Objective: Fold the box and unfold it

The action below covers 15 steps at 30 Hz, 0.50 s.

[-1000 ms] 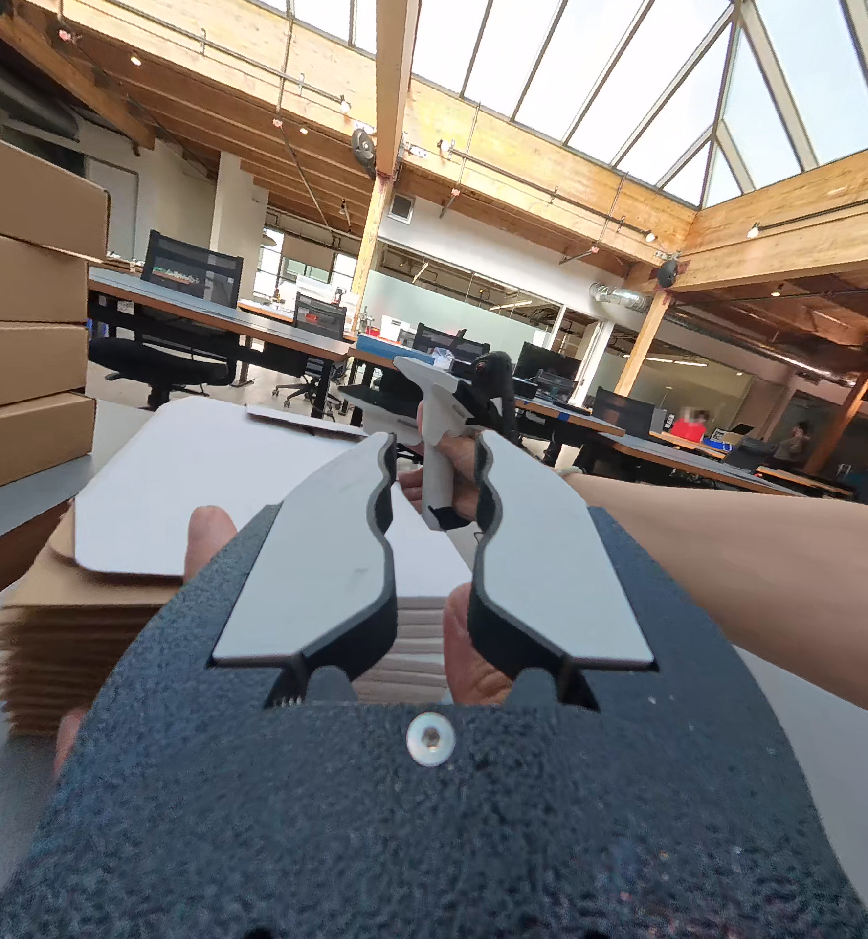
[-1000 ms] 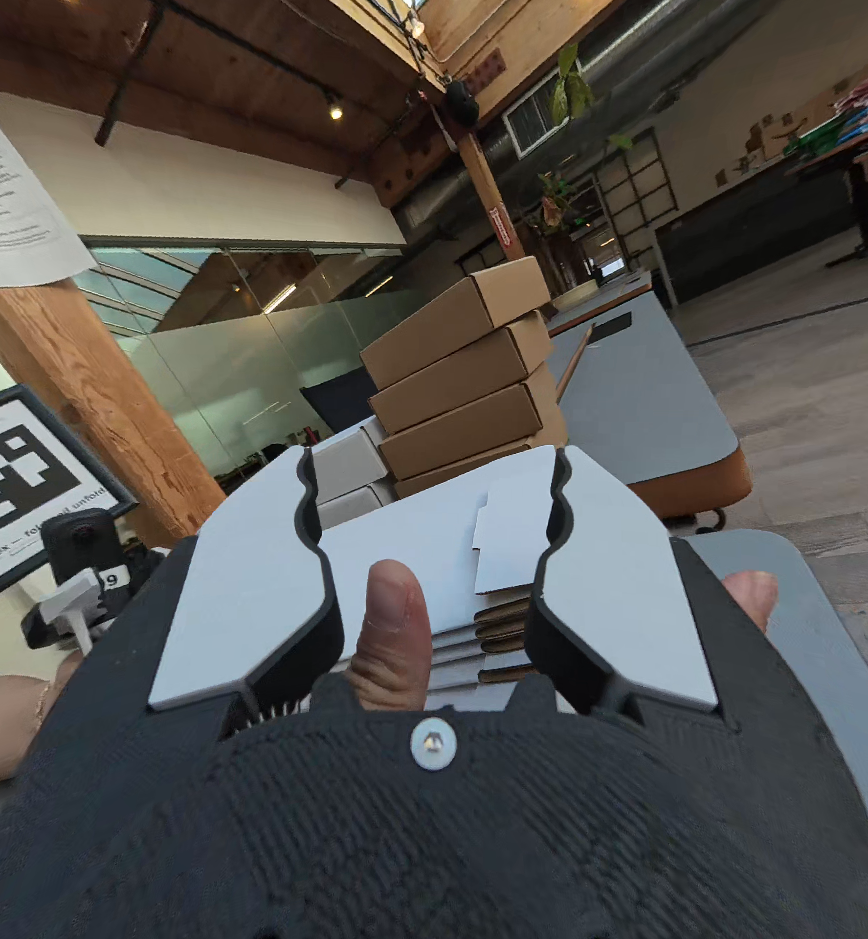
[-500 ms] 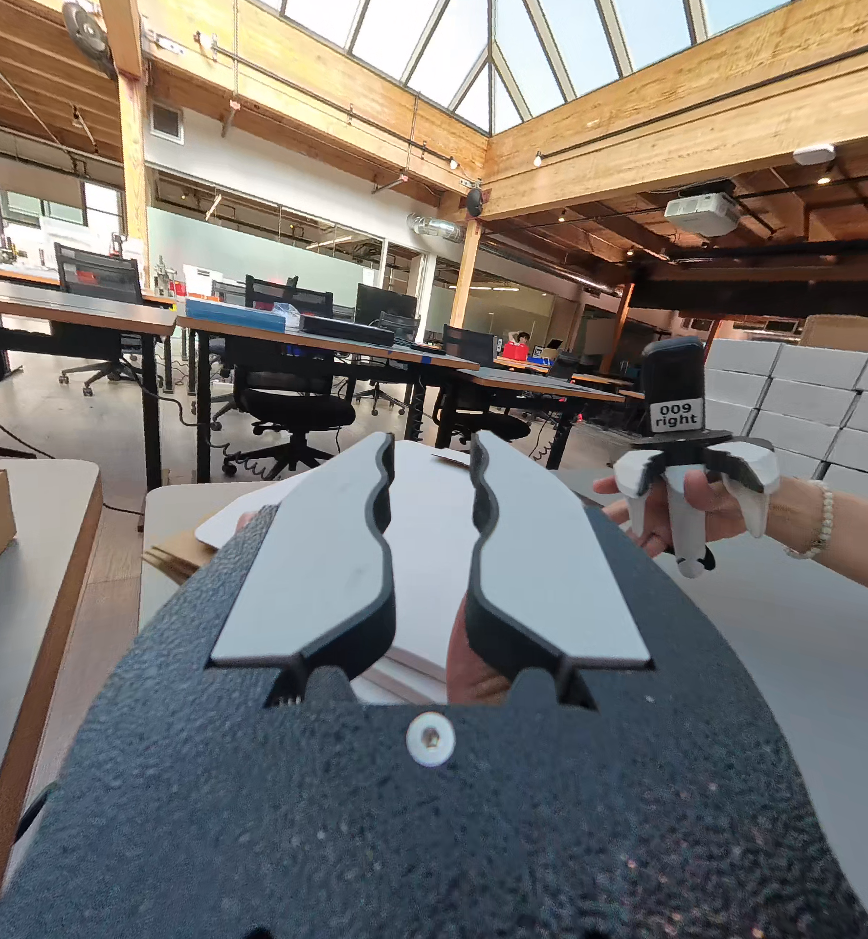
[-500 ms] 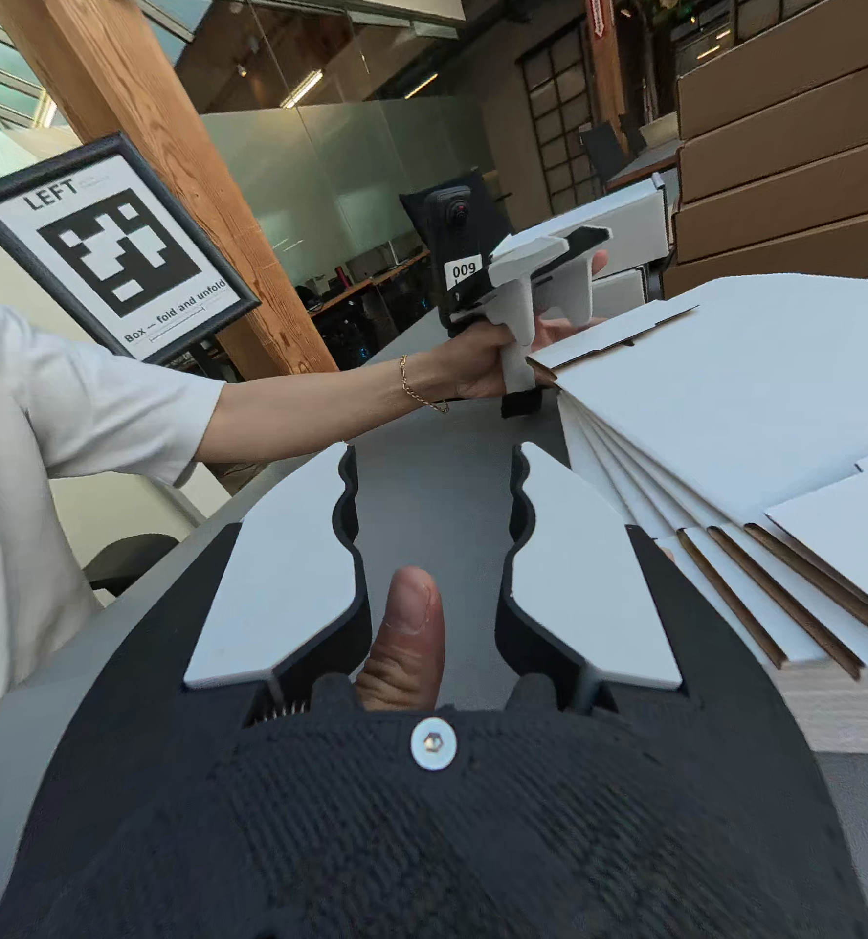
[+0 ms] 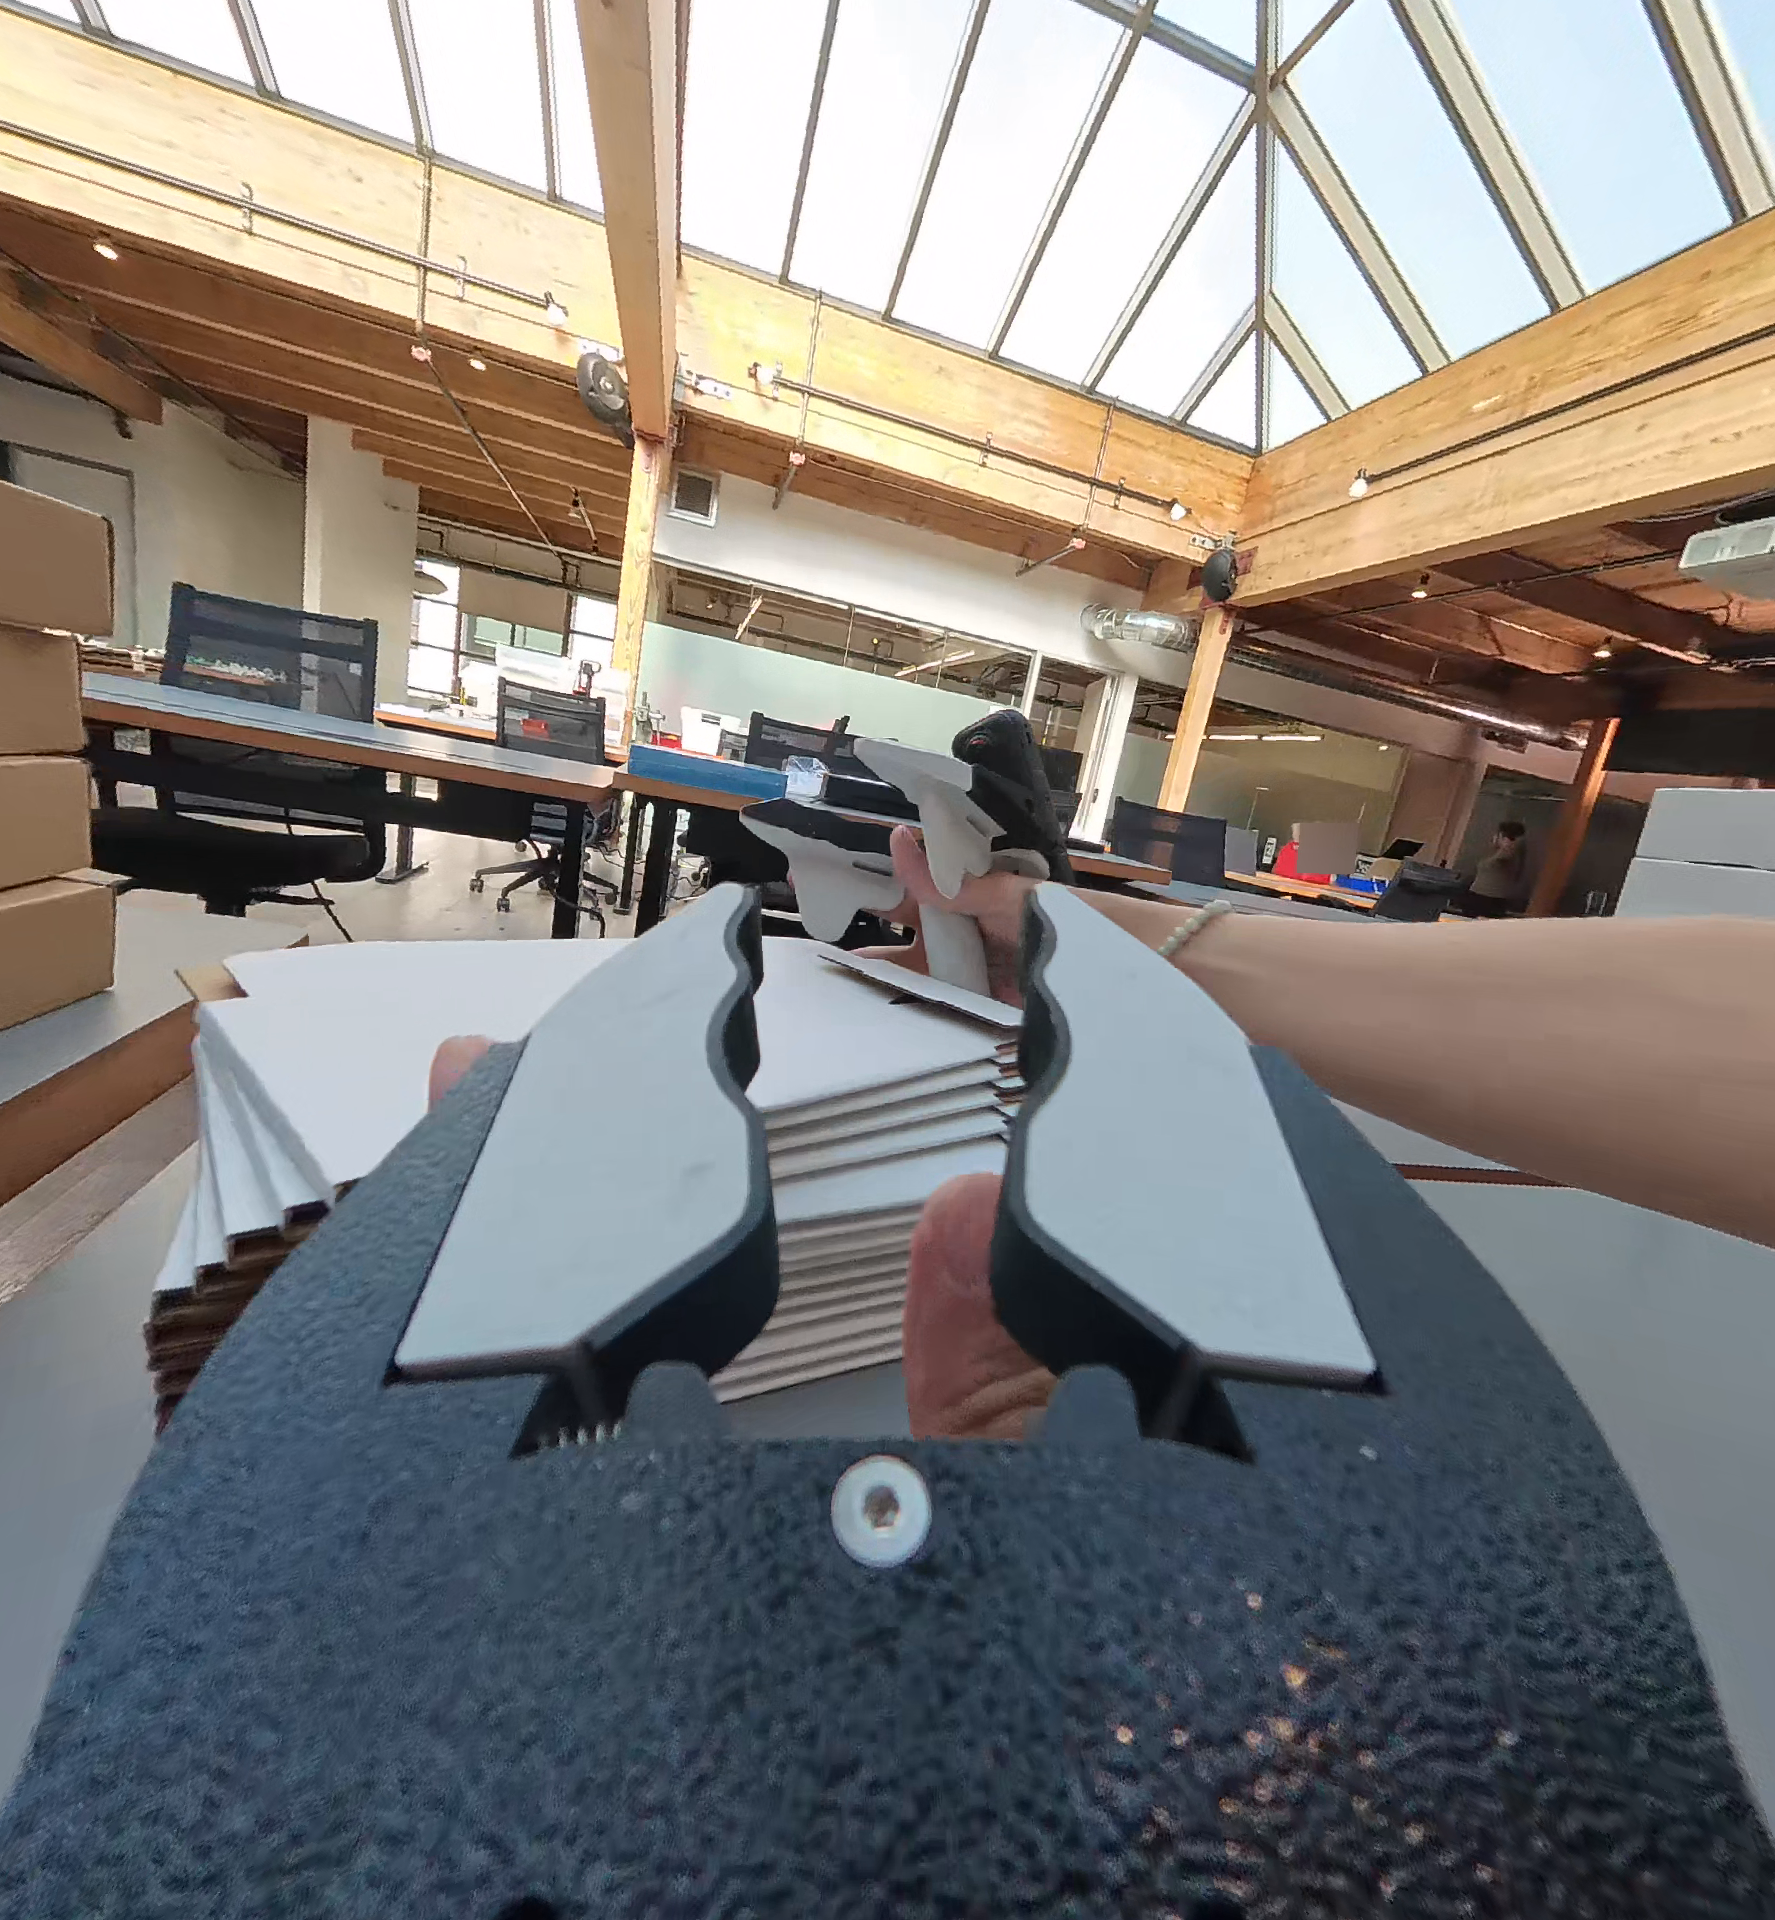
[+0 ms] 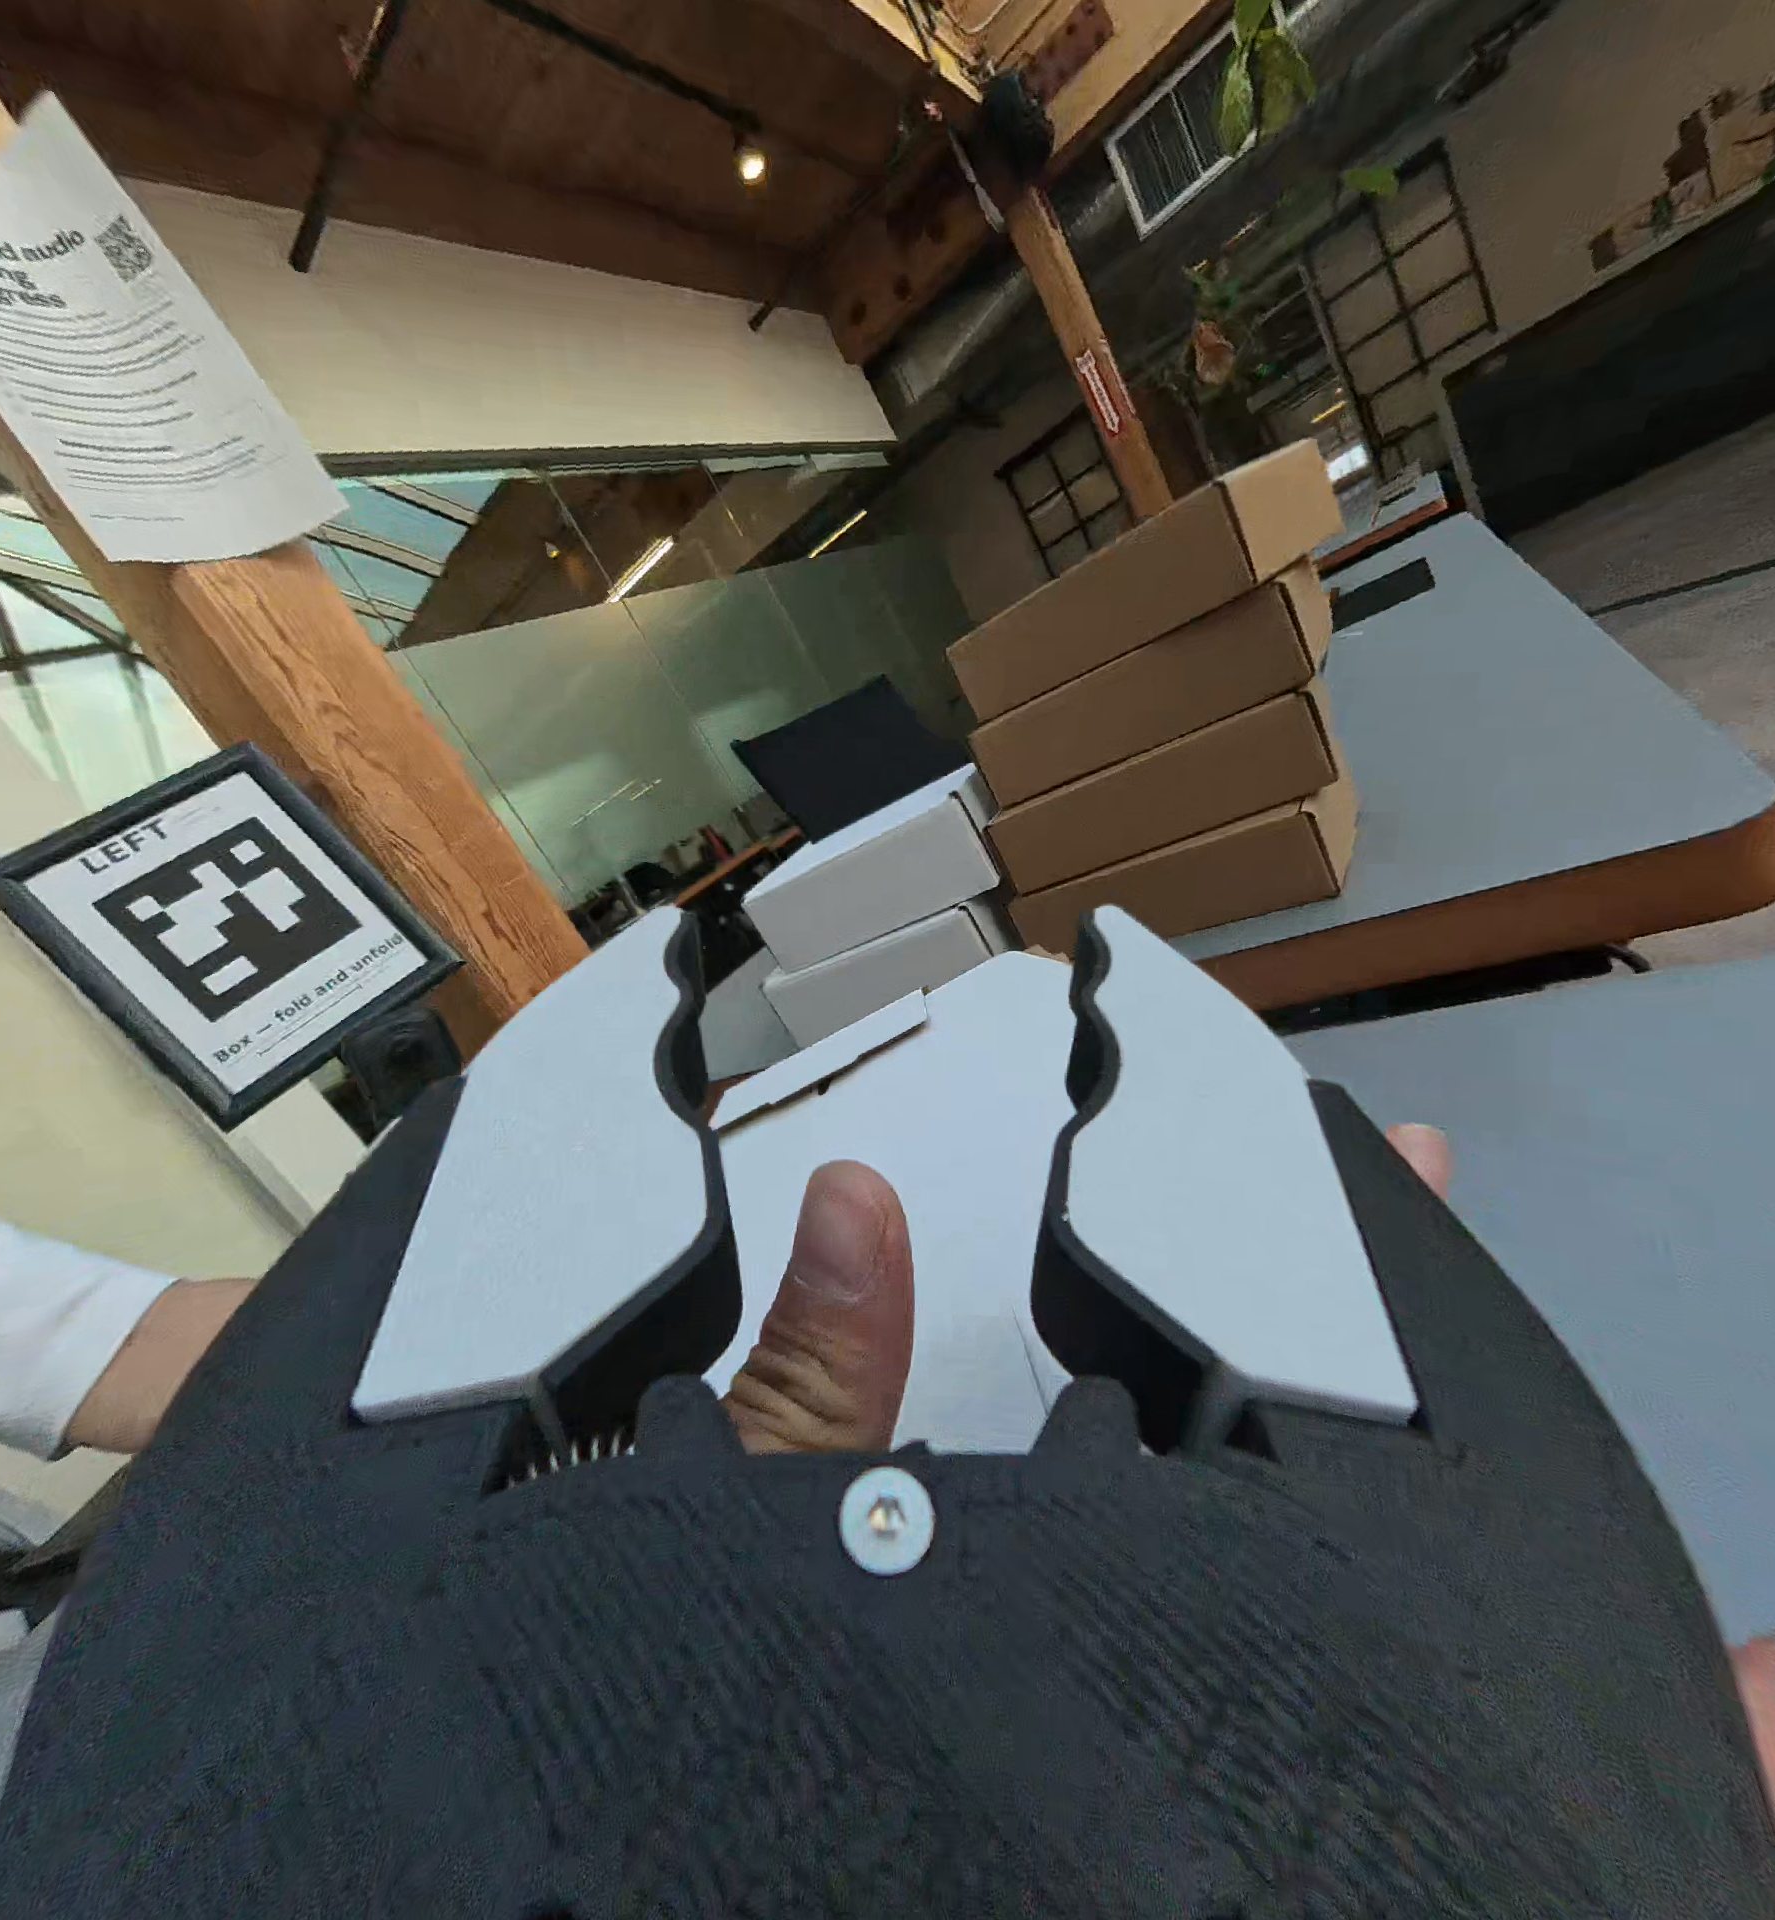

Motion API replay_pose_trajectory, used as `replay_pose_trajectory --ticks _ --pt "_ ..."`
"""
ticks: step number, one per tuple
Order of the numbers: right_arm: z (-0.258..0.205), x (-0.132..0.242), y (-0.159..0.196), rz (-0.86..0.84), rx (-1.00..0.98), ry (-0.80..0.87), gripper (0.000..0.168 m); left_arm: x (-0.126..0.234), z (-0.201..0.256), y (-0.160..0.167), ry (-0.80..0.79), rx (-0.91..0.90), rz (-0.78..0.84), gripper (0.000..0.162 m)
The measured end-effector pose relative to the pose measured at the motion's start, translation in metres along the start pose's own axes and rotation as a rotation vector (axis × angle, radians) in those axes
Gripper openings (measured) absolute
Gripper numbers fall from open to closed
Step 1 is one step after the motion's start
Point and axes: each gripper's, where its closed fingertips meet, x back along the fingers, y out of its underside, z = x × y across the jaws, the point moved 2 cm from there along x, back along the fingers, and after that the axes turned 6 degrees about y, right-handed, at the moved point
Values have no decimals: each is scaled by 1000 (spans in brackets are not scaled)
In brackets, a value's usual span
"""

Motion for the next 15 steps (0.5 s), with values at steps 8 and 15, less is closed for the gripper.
replay_pose_trajectory --ticks 8,15 --pt "-46 20 34 -29 -195 -203 57 -46 -54 6 46 15 64 40" --pt "-115 22 75 170 19 59 61 -100 -117 14 321 266 -14 39"
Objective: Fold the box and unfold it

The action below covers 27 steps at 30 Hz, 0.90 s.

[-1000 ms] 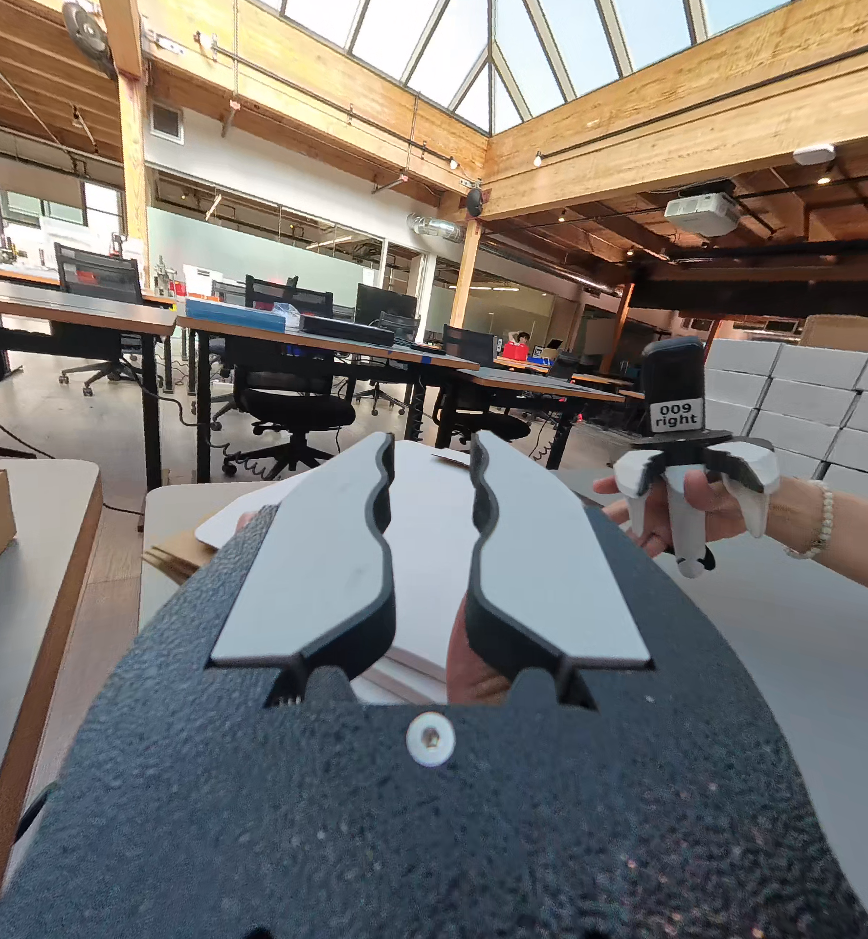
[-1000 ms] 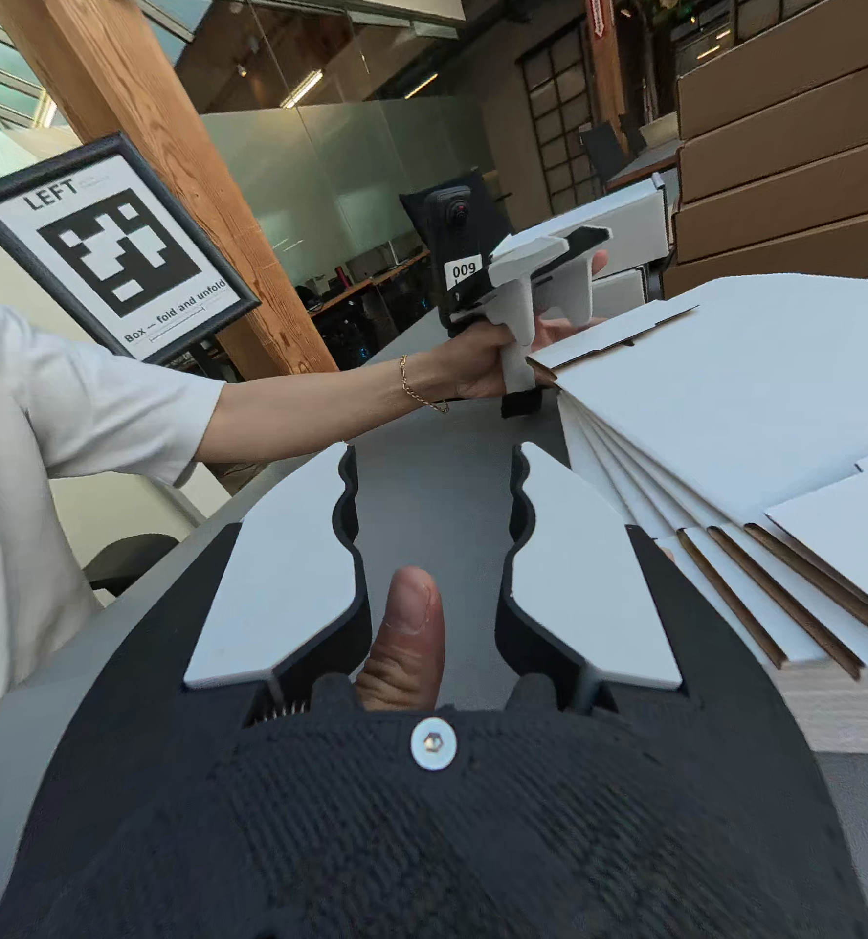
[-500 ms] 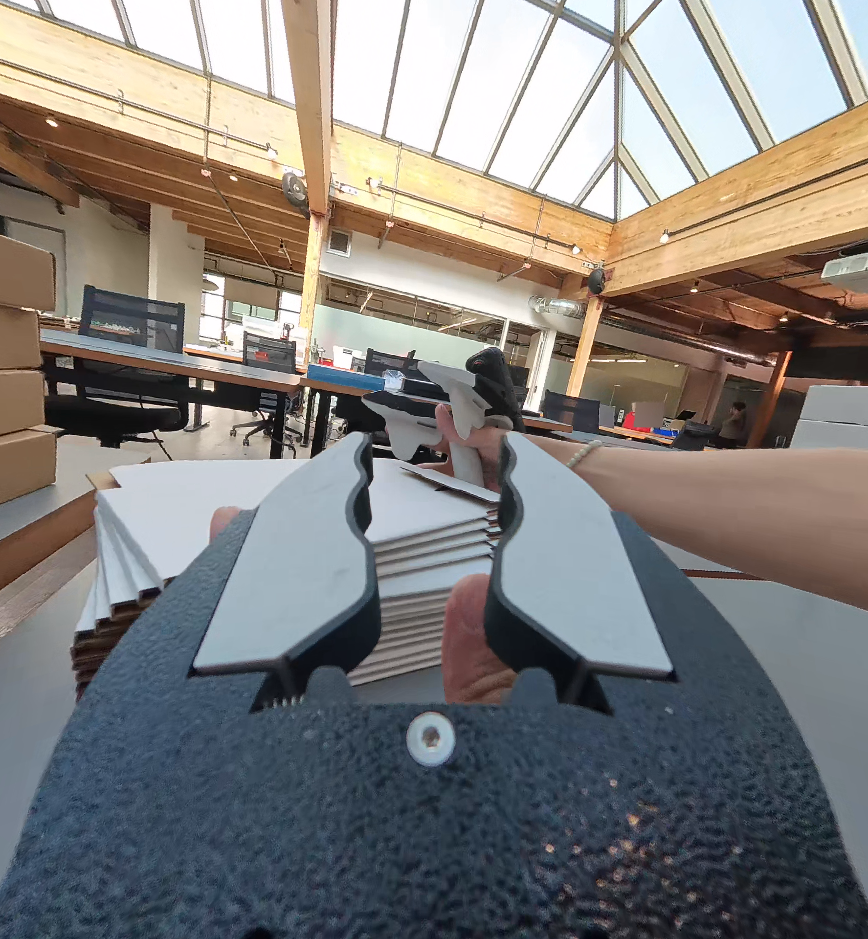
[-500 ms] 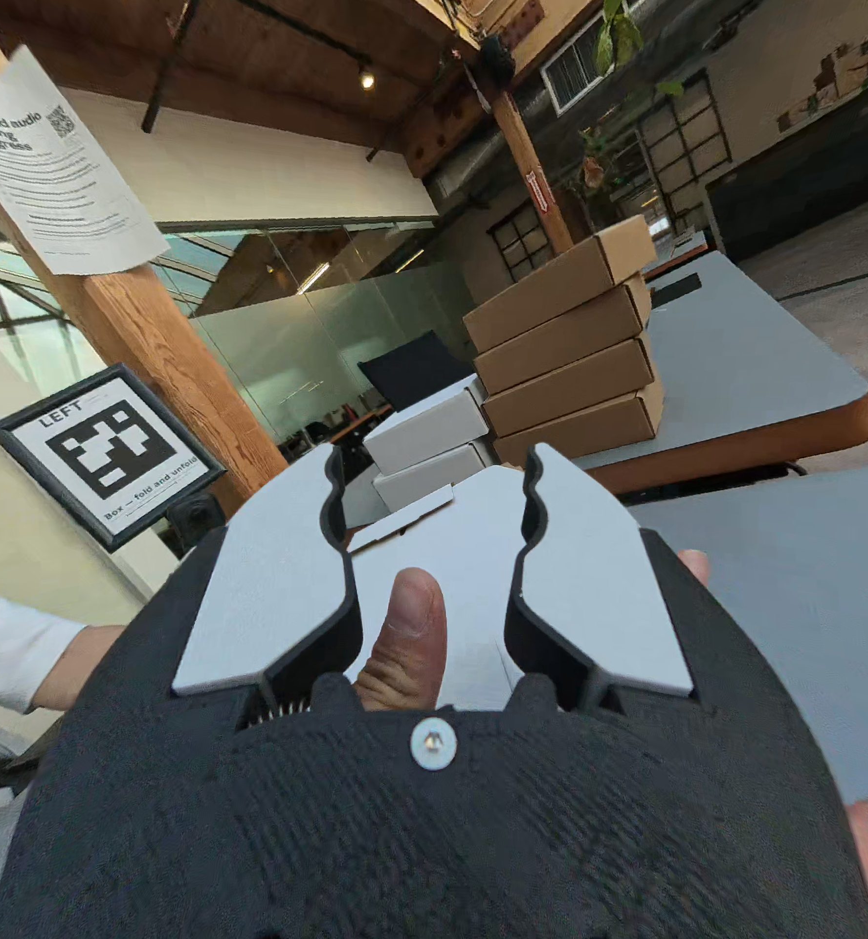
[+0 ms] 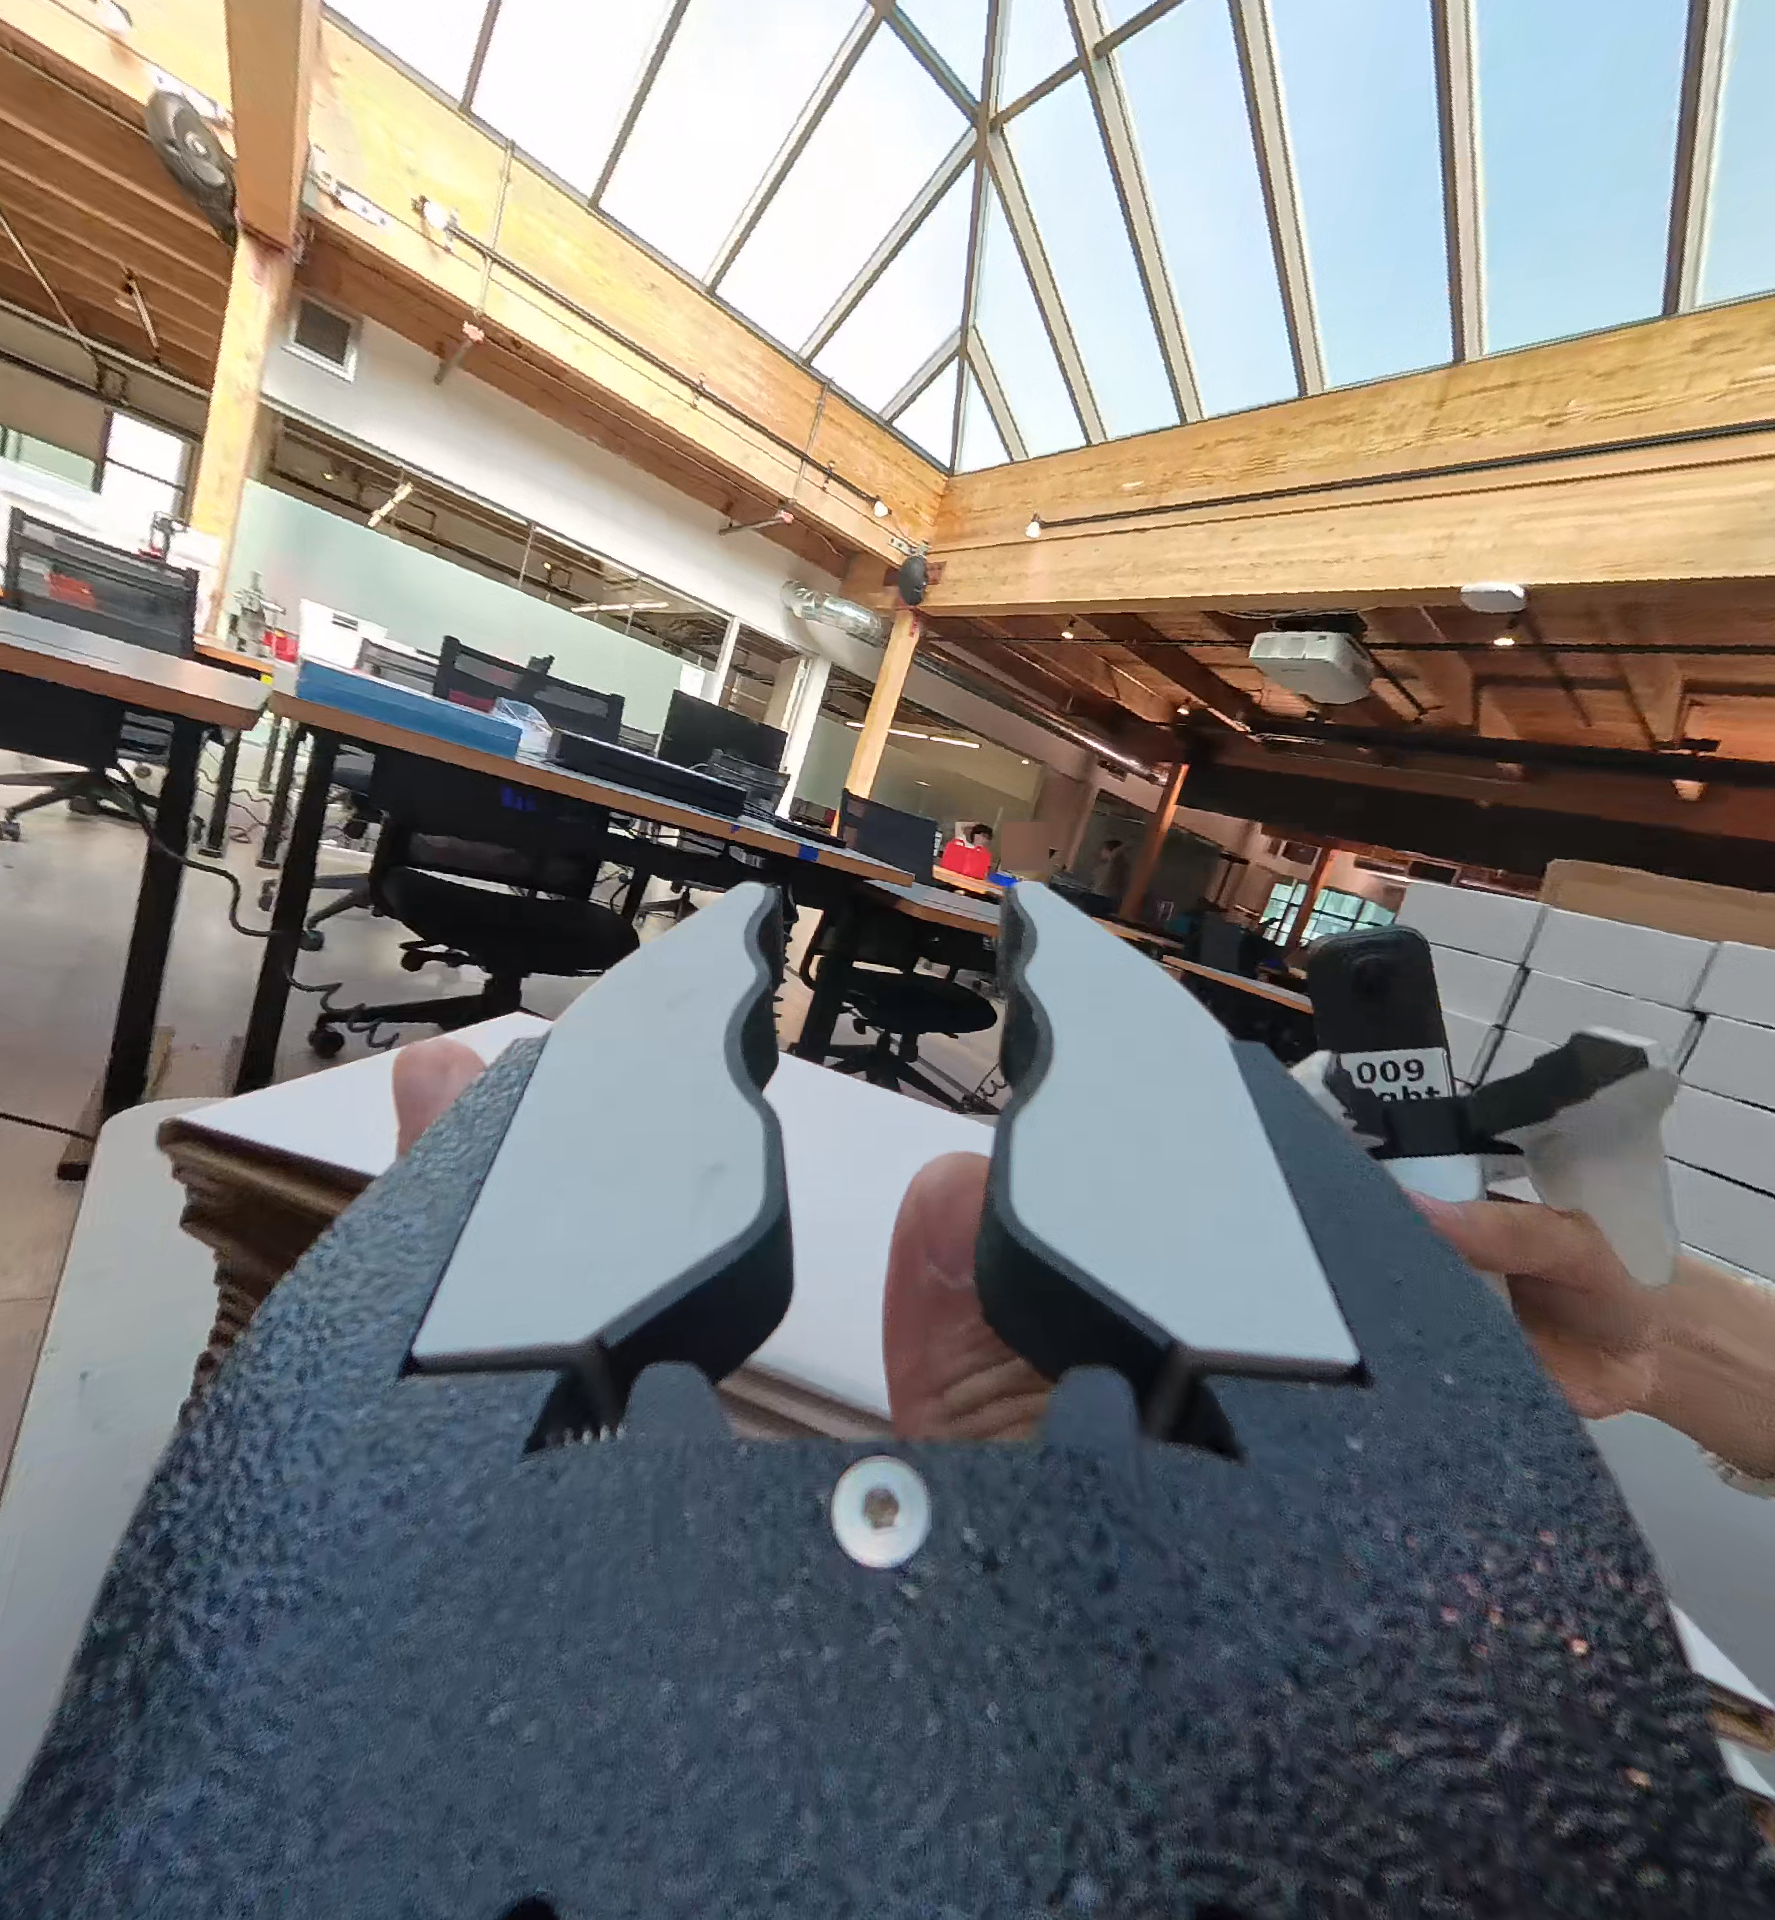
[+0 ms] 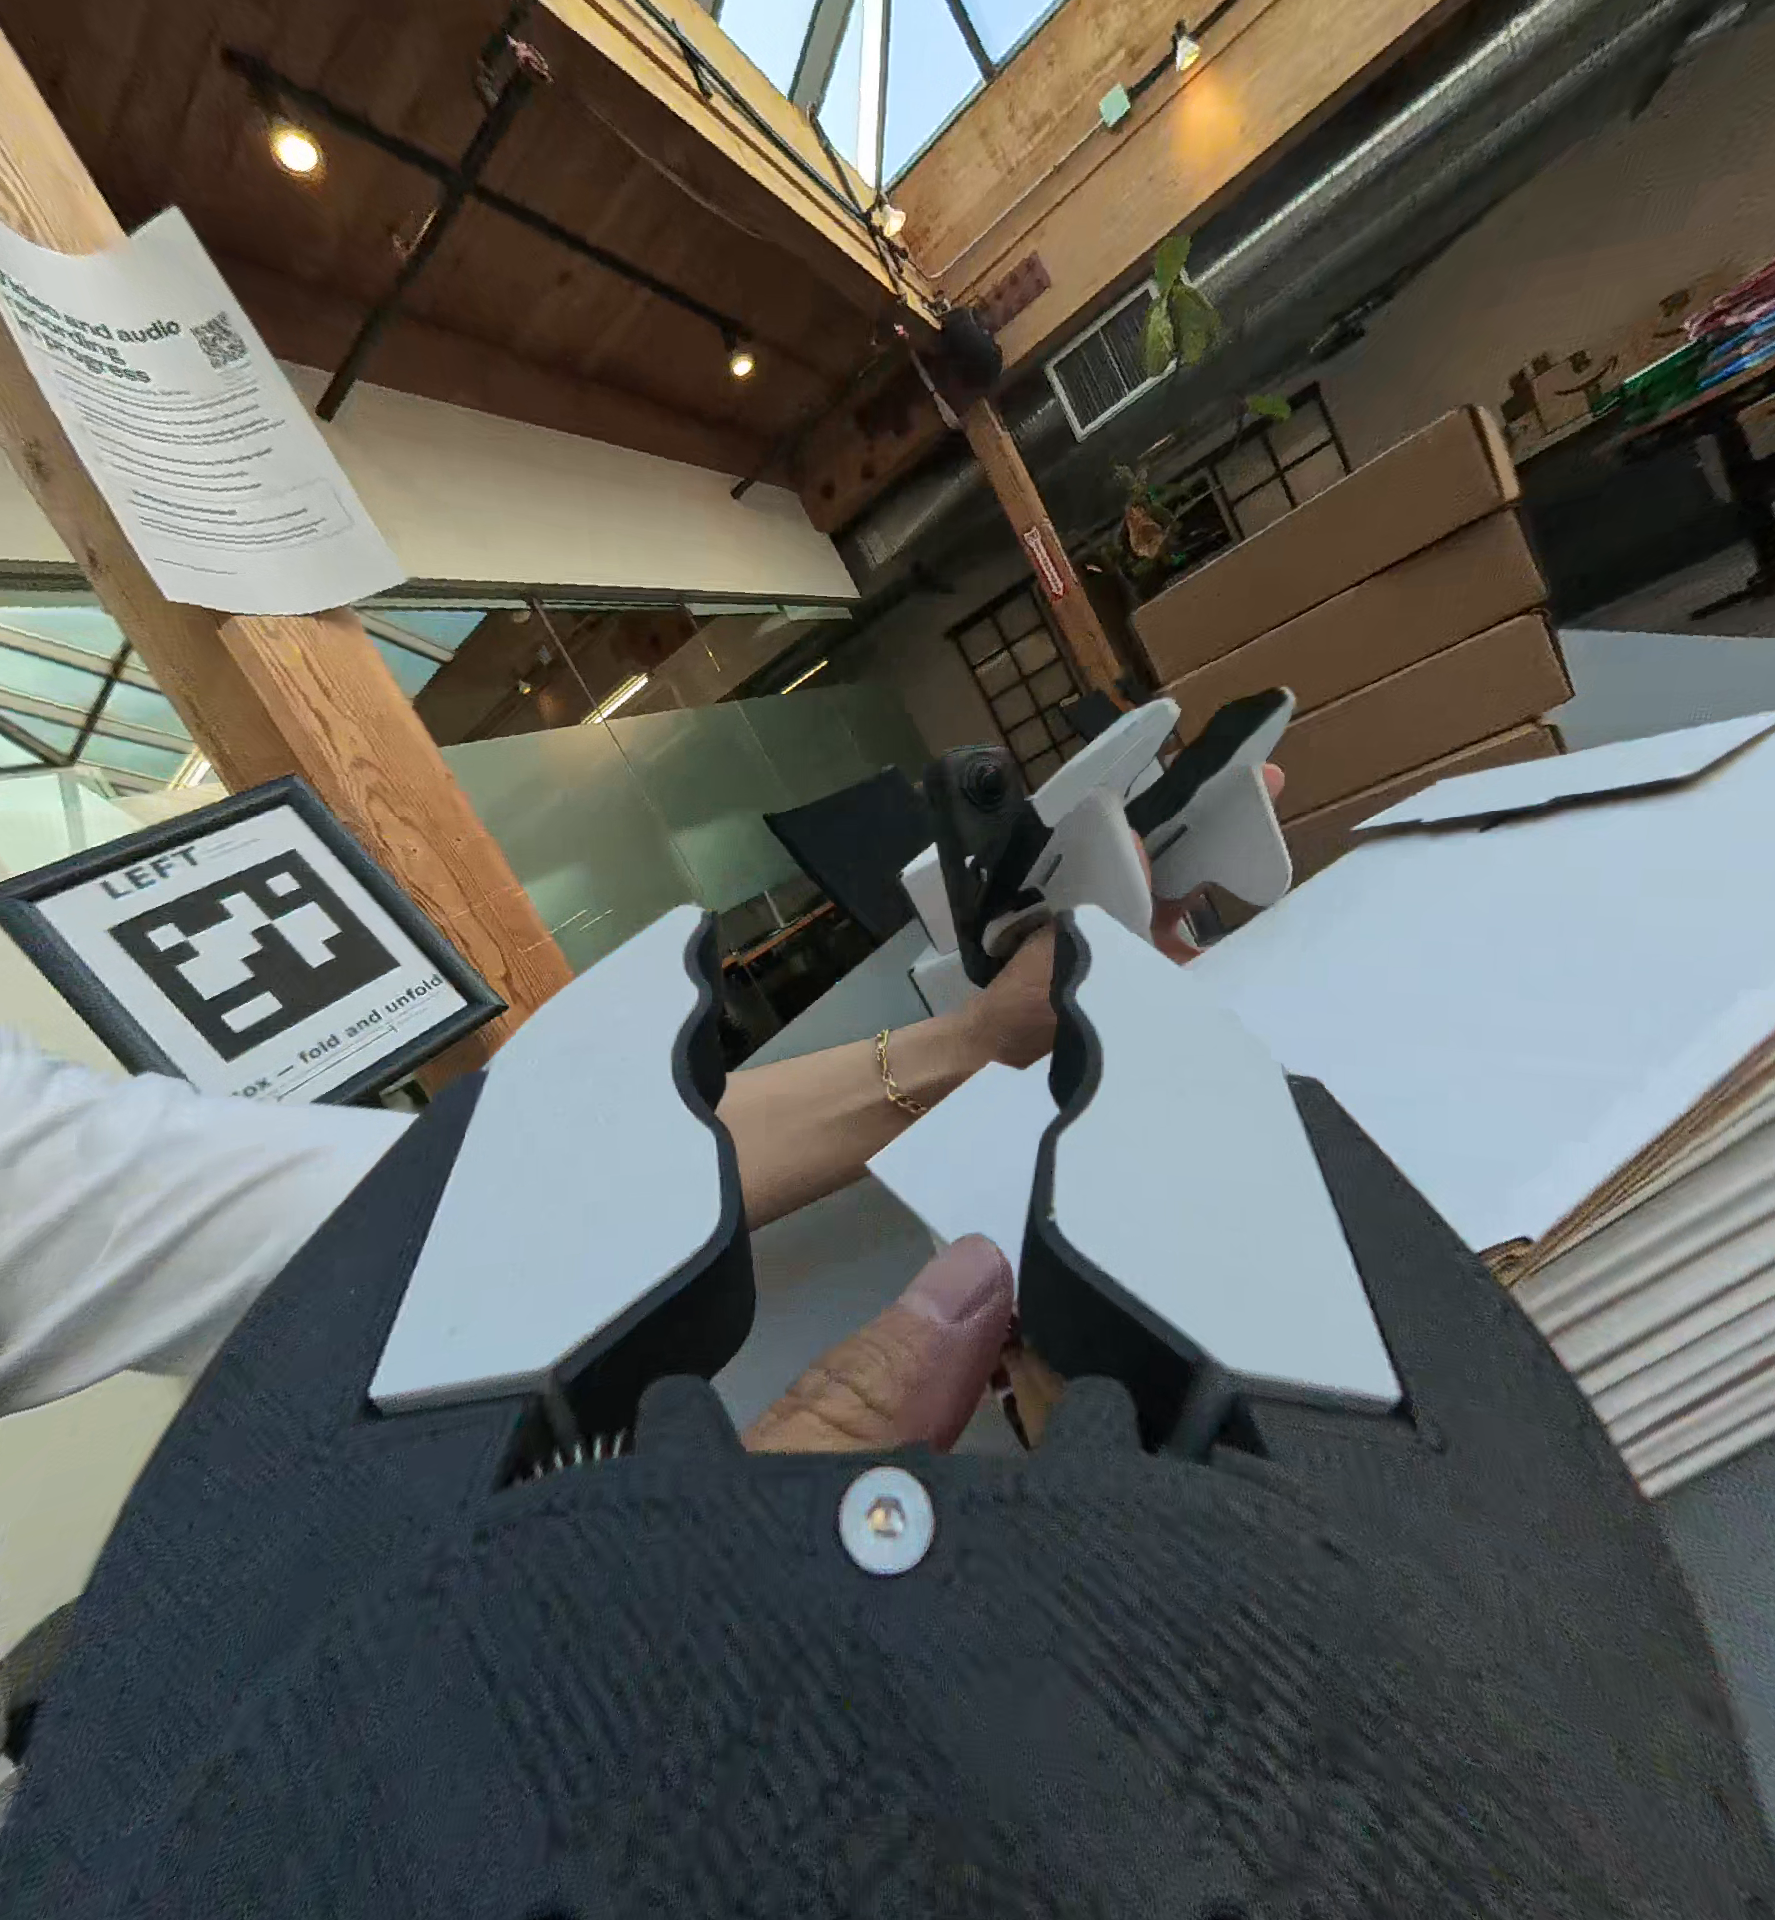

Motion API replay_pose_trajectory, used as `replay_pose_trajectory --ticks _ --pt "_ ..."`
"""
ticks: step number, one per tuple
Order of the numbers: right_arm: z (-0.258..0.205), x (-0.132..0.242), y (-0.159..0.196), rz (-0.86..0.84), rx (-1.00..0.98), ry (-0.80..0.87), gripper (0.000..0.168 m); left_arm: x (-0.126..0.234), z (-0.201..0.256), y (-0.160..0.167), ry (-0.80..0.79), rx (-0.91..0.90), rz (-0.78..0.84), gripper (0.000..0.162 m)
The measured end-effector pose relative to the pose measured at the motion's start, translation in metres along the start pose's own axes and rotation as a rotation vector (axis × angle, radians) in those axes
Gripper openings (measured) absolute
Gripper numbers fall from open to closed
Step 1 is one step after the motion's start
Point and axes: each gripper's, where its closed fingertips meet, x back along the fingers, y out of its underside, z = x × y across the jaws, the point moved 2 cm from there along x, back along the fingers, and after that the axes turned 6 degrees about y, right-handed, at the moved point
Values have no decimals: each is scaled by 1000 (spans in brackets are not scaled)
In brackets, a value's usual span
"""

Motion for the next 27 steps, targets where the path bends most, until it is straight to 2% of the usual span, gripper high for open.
replay_pose_trajectory --ticks 4,8,12,15,18,21,23,25,27 --pt "-9 4 9 108 -27 102 68 17 46 -22 23 -63 -38 43" --pt "-20 -9 26 128 -54 108 74 53 108 4 -12 -135 -179 58" --pt "-27 -29 38 193 17 182 81 70 139 24 -91 -164 -164 58" --pt "-29 -52 54 235 107 255 83 64 137 22 -120 -182 -104 54" --pt "-29 -83 69 252 173 302 93 58 117 18 -131 -185 -72 54" --pt "-20 -103 69 304 205 355 98 66 100 6 -153 -159 -15 51" --pt "-17 -112 71 307 170 316 104 75 100 2 -154 -133 -29 52" --pt "-20 -111 73 263 96 286 109 88 110 -4 -171 -183 -59 57" --pt "-29 -94 62 267 86 324 115 101 118 -9 -211 -267 -161 77"
